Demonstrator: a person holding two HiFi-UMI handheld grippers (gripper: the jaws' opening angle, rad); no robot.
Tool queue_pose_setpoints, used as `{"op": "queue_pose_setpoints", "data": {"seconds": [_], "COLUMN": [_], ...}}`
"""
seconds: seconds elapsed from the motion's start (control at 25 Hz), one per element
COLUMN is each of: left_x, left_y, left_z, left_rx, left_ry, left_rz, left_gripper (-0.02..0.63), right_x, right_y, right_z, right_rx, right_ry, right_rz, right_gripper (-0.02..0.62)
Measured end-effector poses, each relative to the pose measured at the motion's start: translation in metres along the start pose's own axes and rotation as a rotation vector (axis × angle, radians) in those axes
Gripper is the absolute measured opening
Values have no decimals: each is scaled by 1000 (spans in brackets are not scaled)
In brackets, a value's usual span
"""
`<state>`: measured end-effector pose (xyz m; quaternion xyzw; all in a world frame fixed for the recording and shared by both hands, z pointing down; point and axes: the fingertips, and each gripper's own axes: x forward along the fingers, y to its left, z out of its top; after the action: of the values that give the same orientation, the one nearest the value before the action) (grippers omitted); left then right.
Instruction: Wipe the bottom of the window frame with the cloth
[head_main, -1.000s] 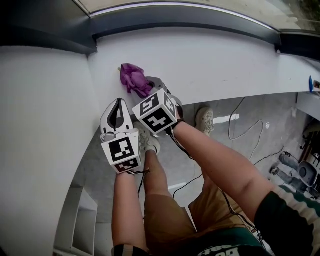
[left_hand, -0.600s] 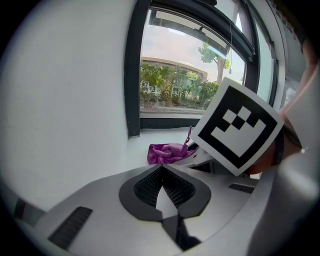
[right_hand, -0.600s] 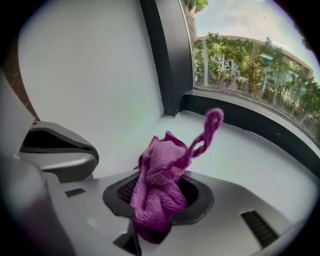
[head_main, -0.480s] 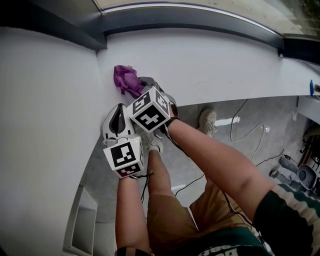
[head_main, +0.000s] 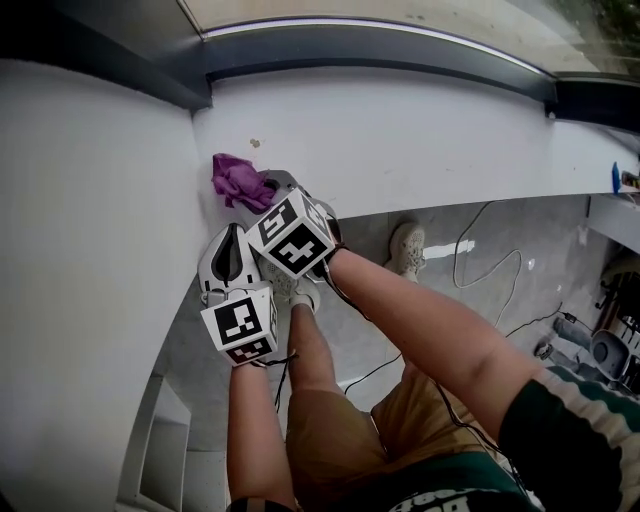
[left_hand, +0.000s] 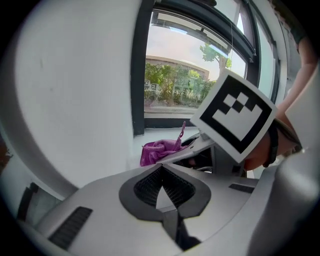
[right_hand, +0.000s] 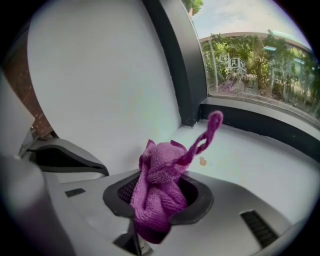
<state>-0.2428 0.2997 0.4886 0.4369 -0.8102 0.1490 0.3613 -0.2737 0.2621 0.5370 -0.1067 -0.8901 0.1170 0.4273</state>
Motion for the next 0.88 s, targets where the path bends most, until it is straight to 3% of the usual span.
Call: {"op": "queue_pose_setpoints", "data": {"seconds": [0.28, 0.64, 0.76, 0.88], "left_x": [-30, -105, -125, -152], "left_y": [-20, -88, -111, -141], "left_z": [47, 152, 192, 229], "left_rx": [29, 41, 69, 113], "left_ry": [-42, -109, -141, -164], "left_rz": [-14, -50, -75, -119], "left_gripper": [9, 9, 9, 9], "right_x": [-79, -244, -298, -352], "right_y": [7, 16, 15, 8], "right_z": [43, 112, 144, 166], "right_rx": [57, 90, 11, 8], "right_ry": [-124, -230, -298, -356], "right_rz": [90, 149, 140, 93], "right_gripper": [132, 127, 127, 127]}}
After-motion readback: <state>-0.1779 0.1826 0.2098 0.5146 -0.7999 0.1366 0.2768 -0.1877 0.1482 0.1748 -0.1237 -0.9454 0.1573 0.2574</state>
